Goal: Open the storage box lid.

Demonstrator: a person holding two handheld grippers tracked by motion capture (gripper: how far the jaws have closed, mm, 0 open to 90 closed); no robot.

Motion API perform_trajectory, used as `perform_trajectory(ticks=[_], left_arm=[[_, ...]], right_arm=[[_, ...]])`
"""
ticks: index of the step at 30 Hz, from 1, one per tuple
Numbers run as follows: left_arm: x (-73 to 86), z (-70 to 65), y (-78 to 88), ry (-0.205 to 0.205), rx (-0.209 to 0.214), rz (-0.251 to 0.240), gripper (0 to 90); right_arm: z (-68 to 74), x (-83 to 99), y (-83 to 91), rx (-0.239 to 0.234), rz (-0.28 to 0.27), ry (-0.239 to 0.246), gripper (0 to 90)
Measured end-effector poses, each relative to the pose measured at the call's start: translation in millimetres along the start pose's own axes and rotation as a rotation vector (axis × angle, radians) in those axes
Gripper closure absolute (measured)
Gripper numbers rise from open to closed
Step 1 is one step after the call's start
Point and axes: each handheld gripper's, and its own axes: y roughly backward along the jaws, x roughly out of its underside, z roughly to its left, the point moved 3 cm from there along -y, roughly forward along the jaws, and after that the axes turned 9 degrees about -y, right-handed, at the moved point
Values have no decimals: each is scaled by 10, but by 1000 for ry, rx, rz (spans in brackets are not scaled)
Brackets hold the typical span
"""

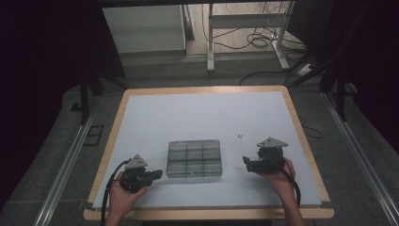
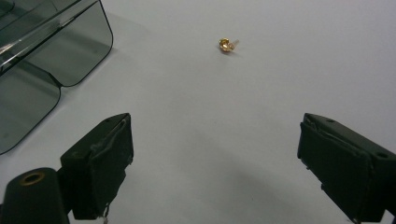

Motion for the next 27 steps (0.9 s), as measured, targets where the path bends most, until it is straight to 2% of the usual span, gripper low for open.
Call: perform_trajectory(ticks=[6,20,26,27], left_arm=[[-16,-60,-20,-21,22,8,893],[-31,-81,-27,-27,29,1,894],[-31,-73,-25,-17,28,-11,896],[-43,-72,-1,-11,39,-39,896]], right_arm=[[-6,2,-4,1,2,1,99],[-7,6,-15,4,4,1,99],[-9,8,-21,3,6,2,99],[-9,8,-22,3,7,2,99]])
